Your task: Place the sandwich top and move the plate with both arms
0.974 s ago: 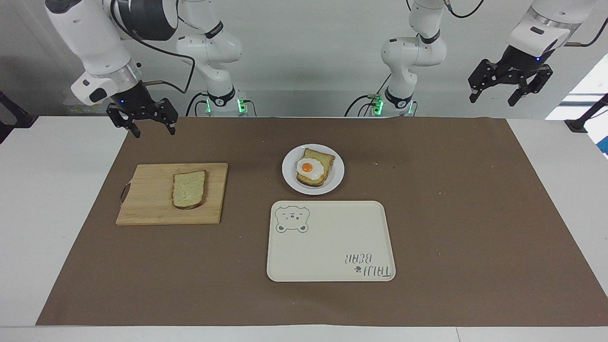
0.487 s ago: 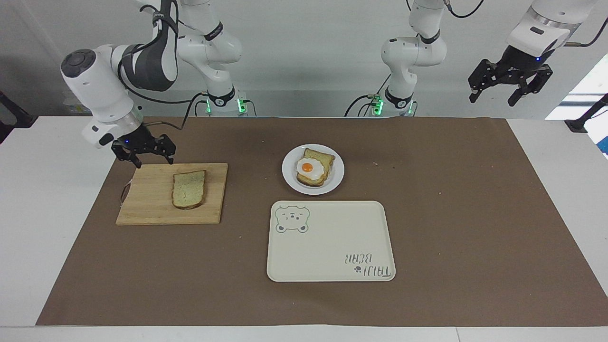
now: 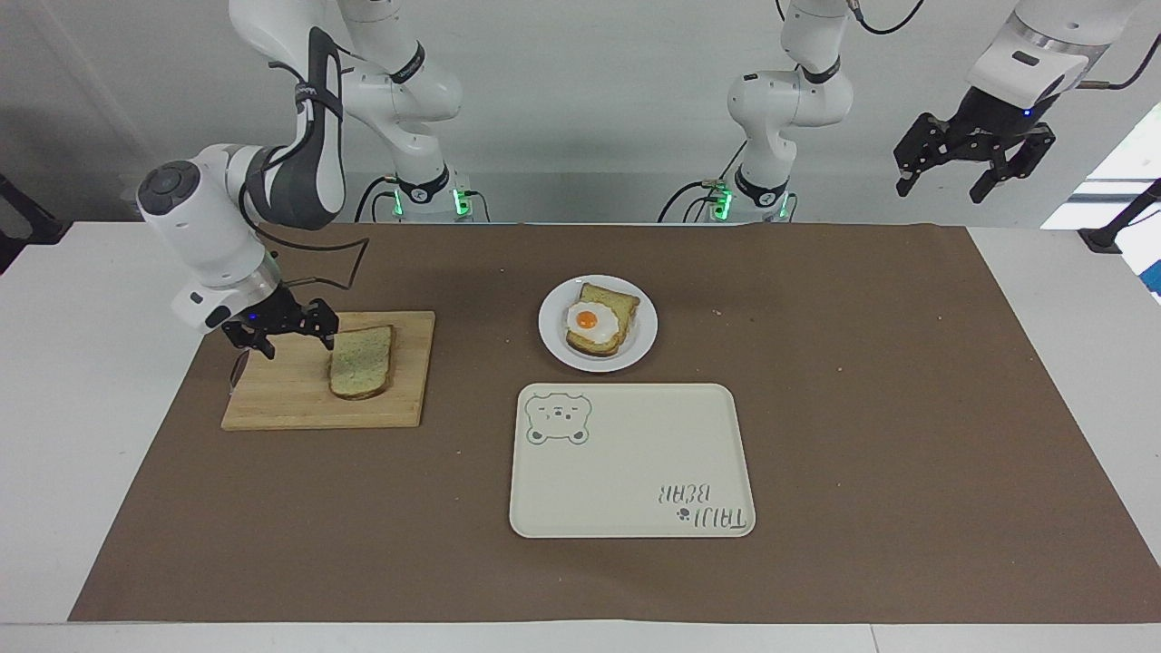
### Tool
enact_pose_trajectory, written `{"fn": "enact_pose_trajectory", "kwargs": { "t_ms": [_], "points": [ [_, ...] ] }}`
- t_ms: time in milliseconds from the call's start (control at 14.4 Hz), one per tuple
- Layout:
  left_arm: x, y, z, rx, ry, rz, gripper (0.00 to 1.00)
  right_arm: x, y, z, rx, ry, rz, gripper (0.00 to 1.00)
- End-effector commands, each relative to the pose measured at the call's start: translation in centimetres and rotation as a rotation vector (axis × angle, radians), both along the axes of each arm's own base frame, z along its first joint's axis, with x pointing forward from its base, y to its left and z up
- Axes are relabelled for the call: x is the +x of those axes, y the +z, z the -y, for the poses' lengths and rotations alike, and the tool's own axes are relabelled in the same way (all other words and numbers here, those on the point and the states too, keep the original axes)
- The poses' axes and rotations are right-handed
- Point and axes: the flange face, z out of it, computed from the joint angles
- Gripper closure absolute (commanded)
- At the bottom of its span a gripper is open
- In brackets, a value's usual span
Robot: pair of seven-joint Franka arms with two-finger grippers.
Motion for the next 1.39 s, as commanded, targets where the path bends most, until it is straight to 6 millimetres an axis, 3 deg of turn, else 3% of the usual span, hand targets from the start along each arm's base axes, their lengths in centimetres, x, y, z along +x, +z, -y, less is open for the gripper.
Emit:
{"fn": "enact_pose_trajectory", "kwargs": {
  "t_ms": [0, 417, 696, 765, 904, 1043, 1183, 1252, 1322],
  "points": [
    [-0.5, 0.3, -0.2, -0.001, 0.0, 0.008, 0.0, -0.8, -2.7, 0.2, 0.058, 0.003, 0.001, 0.0],
    [-0.5, 0.3, -0.1, -0.001, -0.002, 0.008, 0.0, -2.2, -6.9, 1.1, 0.069, 0.028, -0.062, 0.0],
    [-0.5, 0.3, -0.2, -0.001, 0.0, 0.008, 0.0, -2.7, -7.6, 1.0, 0.073, 0.035, -0.078, 0.0],
    [-0.5, 0.3, -0.2, -0.001, 0.0, 0.008, 0.0, -2.7, -7.7, 1.0, 0.073, 0.033, -0.081, 0.05],
    [-0.5, 0.3, -0.2, -0.001, 0.0, 0.008, 0.0, -2.7, -7.9, 1.0, 0.073, 0.031, -0.085, 0.3],
    [-0.5, 0.3, -0.2, -0.001, 0.0, 0.008, 0.0, -2.7, -8.0, 1.0, 0.074, 0.03, -0.088, 0.48],
    [-0.5, 0.3, -0.2, -0.001, 0.0, 0.008, 0.0, -2.8, -8.1, 1.0, 0.074, 0.022, -0.091, 0.9],
    [-0.5, 0.3, -0.2, -0.001, 0.0, 0.008, 0.0, -2.8, -8.2, 1.0, 0.074, 0.005, -0.094, 1.0],
    [-0.5, 0.3, -0.2, -0.001, 0.0, 0.008, 0.0, -2.7, -8.2, 1.0, 0.073, -0.009, -0.094, 1.0]
  ]
}}
